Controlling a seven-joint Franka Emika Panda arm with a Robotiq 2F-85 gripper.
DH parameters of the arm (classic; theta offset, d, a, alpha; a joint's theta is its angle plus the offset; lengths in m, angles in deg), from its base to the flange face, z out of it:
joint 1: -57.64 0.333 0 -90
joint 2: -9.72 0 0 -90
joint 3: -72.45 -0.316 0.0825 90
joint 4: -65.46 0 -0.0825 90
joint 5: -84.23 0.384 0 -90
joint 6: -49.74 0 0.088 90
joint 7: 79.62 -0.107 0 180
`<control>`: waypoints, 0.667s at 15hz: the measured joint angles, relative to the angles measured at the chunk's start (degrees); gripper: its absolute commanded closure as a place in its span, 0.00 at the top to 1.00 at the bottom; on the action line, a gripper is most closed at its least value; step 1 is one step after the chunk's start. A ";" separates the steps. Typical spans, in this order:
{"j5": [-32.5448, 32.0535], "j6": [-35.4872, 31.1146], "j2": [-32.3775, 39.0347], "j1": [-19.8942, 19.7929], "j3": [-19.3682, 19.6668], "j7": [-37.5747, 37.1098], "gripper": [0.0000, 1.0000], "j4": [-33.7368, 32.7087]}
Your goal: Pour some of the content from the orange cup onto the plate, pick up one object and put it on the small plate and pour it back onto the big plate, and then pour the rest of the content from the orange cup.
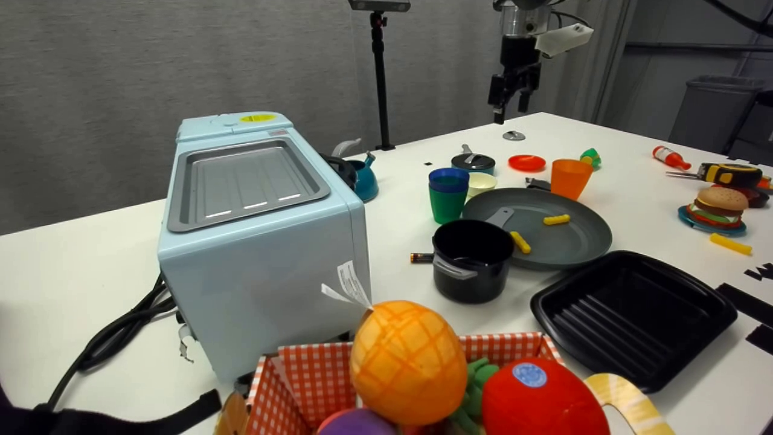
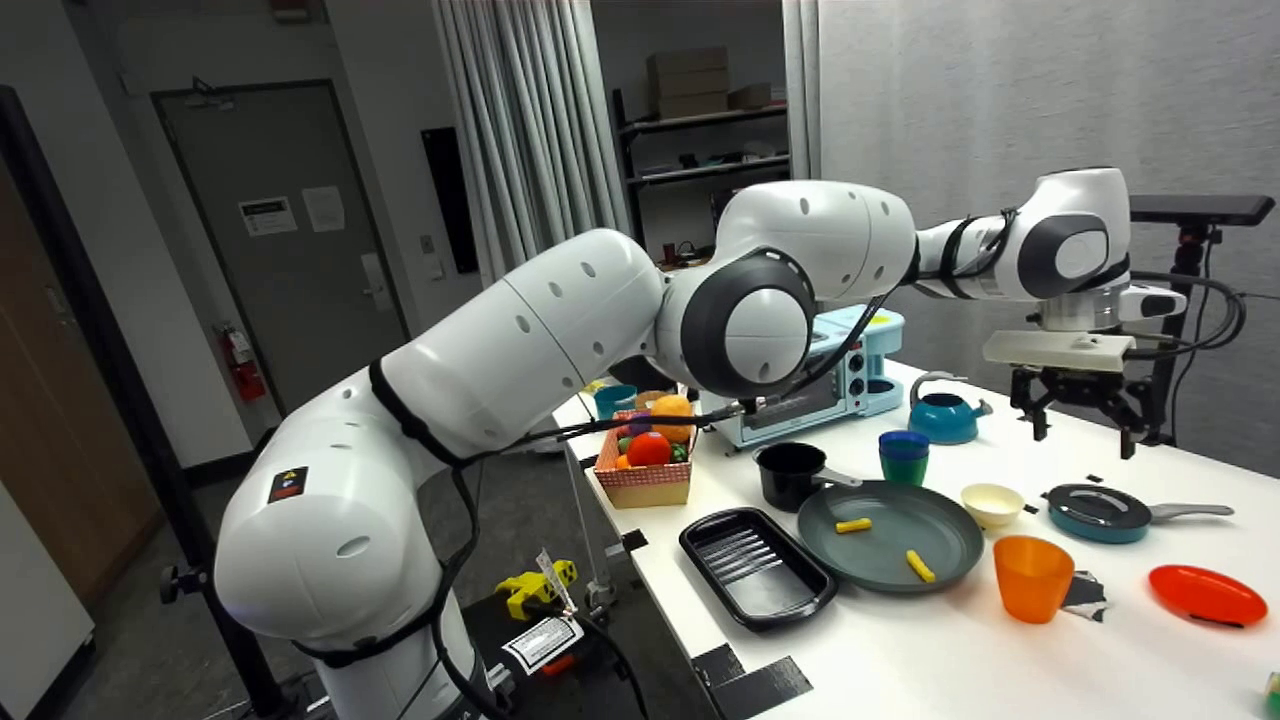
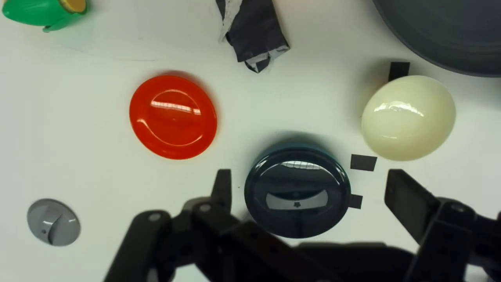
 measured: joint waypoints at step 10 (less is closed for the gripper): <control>0.13 -0.86 -11.57 -0.46 -0.51 7.39 1.00 20.43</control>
